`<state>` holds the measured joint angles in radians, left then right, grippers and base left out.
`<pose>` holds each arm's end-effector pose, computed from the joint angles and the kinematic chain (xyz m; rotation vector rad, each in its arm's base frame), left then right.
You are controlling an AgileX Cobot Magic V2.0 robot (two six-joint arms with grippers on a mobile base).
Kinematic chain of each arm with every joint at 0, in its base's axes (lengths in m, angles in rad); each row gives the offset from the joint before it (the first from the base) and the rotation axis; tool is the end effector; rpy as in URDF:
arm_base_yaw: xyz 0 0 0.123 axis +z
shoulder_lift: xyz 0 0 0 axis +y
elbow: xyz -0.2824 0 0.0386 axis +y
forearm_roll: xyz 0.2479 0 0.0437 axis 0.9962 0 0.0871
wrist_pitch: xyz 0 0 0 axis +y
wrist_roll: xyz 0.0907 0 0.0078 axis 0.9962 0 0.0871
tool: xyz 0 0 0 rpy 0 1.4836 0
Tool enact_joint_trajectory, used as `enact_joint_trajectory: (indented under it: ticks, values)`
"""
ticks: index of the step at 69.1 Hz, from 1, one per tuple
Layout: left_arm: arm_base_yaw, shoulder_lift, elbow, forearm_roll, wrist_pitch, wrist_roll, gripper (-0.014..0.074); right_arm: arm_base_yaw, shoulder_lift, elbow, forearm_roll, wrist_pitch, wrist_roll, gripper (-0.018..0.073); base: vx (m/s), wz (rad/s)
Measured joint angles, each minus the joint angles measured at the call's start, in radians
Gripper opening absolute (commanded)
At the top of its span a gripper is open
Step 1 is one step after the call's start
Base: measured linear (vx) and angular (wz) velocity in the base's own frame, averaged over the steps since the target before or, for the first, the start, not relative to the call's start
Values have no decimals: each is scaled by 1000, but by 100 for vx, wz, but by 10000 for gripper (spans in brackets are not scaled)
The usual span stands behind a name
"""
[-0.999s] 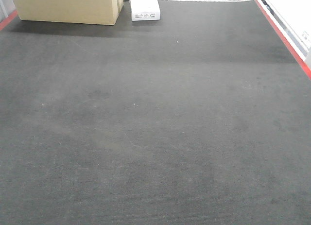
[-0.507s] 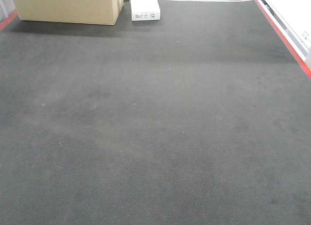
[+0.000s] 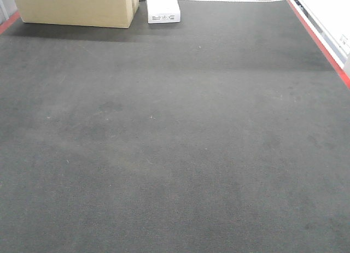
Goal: Move and align brake pads A on conveyor
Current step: 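Lower the left gripper's brake pad onto the belt and open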
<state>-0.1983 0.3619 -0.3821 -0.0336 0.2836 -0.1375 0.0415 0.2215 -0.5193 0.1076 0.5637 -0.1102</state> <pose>0.0843 -0.0178 0.2917 0.0320 1.7547 -0.2772 0.0463 0.0072 0.3212 -0.0950 1.7445 0.0665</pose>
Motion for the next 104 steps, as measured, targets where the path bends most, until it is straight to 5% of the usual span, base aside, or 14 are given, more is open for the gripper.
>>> enact_joint_trajectory:
  ticks: [29, 63, 75, 95, 104]
  values:
    - [0, 468, -210, 1, 147, -44, -6, 0, 0, 0, 0, 0, 0, -10, 0, 0]
    - [0, 1089, -373, 8, 129, -182, 50, 0, 0, 0, 0, 0, 0, -10, 0, 0]
    - [0, 1223, -382, 27, 77, -184, 153, 0, 0, 0, 0, 0, 0, -10, 0, 0]
    - [0, 1314, -396, 34, 10, -188, 499, 0, 0, 0, 0, 0, 0, -10, 0, 0]
    - [-2, 1316, -426, 34, 44, -187, 575, 0, 0, 0, 0, 0, 0, -10, 0, 0]
